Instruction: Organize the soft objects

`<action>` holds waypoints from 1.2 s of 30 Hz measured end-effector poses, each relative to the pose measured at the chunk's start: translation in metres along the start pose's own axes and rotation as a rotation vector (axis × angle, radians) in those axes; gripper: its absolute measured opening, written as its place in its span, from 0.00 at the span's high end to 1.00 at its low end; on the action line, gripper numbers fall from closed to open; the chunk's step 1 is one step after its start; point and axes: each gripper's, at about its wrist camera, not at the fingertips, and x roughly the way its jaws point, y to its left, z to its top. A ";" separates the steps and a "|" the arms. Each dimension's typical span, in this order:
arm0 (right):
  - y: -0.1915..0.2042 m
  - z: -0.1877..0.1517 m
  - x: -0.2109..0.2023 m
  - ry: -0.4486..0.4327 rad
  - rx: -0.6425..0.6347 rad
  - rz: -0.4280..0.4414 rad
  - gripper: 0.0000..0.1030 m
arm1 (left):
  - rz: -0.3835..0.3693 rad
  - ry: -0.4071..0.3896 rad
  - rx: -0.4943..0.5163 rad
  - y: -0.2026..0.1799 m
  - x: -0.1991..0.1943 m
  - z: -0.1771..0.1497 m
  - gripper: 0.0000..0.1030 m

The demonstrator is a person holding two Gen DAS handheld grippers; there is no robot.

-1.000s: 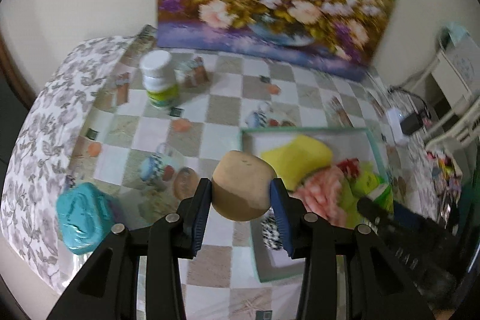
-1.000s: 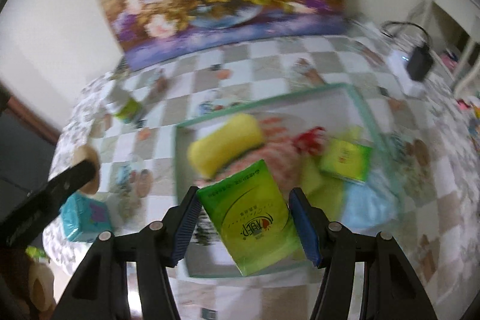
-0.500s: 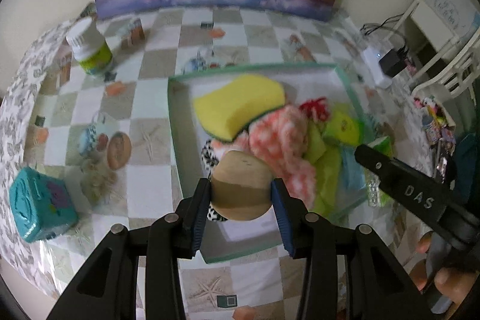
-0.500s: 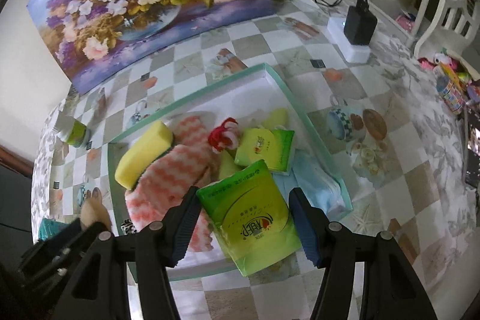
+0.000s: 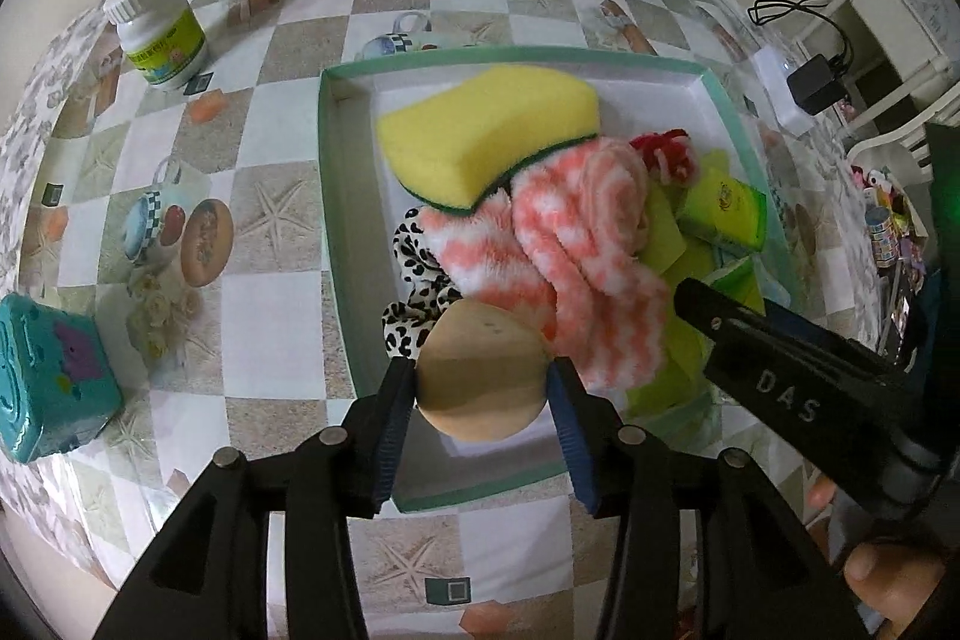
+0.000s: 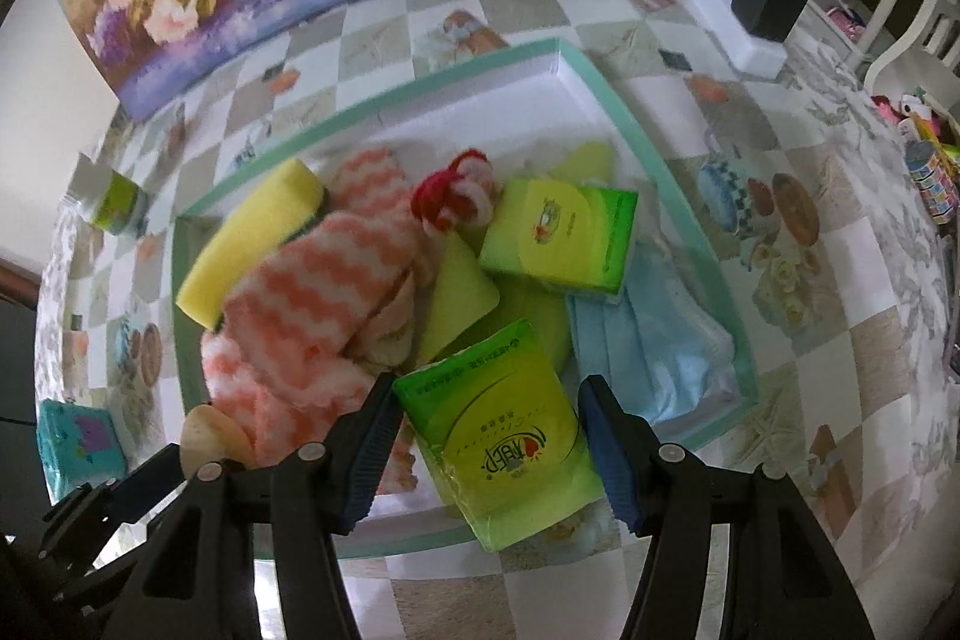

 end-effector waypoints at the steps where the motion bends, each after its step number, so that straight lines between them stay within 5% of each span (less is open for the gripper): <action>1: 0.000 0.000 0.001 0.004 -0.002 -0.004 0.37 | -0.002 -0.001 -0.003 0.001 -0.001 0.000 0.53; 13: 0.005 0.002 -0.007 -0.012 -0.031 -0.050 0.28 | -0.023 -0.056 -0.027 0.008 -0.022 0.001 0.43; 23: 0.011 0.004 -0.028 -0.077 -0.054 -0.053 0.27 | 0.066 -0.118 -0.093 0.029 -0.031 0.005 0.37; 26: 0.015 0.005 -0.035 -0.100 -0.065 -0.055 0.22 | 0.092 -0.146 -0.108 0.035 -0.035 0.006 0.17; 31: 0.020 0.003 -0.046 -0.144 -0.087 -0.078 0.00 | 0.134 -0.186 -0.120 0.043 -0.041 0.005 0.12; 36: 0.020 0.000 -0.049 -0.157 -0.075 -0.089 0.00 | 0.154 -0.189 -0.142 0.051 -0.041 0.000 0.11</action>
